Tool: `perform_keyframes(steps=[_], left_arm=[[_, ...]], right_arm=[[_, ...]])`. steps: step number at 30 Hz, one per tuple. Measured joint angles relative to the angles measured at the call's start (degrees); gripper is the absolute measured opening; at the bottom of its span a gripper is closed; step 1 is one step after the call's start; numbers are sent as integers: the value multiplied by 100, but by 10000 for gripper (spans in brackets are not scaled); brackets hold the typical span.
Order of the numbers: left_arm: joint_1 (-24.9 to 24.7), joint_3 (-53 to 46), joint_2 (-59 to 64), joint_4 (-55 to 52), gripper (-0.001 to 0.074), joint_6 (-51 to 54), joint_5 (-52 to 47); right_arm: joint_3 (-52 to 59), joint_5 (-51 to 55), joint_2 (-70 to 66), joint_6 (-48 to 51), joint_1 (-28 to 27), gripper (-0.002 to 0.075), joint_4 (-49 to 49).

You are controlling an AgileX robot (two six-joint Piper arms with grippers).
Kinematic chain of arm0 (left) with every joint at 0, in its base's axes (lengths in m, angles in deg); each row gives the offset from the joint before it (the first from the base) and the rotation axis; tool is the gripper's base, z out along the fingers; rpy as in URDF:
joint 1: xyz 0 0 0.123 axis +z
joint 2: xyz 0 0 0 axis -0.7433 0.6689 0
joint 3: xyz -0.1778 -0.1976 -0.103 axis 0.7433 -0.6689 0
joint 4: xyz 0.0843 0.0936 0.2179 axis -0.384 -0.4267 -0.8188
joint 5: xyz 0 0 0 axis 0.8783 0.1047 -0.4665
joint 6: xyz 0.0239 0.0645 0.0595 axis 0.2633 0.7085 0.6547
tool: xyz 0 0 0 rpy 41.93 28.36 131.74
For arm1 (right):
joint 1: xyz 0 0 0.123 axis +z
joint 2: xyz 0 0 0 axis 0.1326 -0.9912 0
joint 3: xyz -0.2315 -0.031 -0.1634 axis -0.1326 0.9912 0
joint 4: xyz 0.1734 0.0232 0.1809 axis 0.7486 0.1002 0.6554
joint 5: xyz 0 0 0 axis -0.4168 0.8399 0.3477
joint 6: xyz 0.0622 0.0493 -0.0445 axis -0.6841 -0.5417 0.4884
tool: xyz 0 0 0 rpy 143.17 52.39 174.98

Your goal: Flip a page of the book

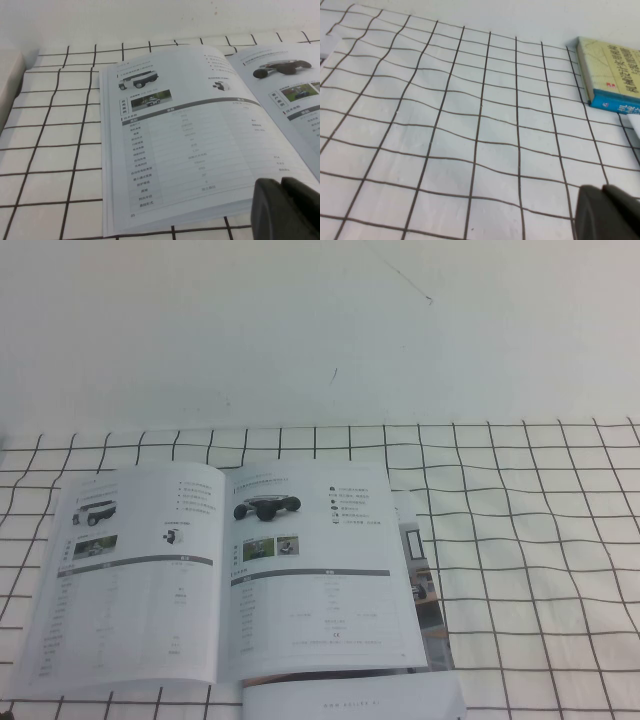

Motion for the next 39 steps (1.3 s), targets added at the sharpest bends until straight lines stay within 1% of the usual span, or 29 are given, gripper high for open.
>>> perform_keyframes(steps=[35, 39], left_arm=[[0, 0, 0, 0, -3, 0, 0], [0, 0, 0, -12, -3, 10, 43]], right_arm=[[0, 0, 0, 0, 0, -2, 0], [0, -262, 0, 0, 0, -2, 0]])
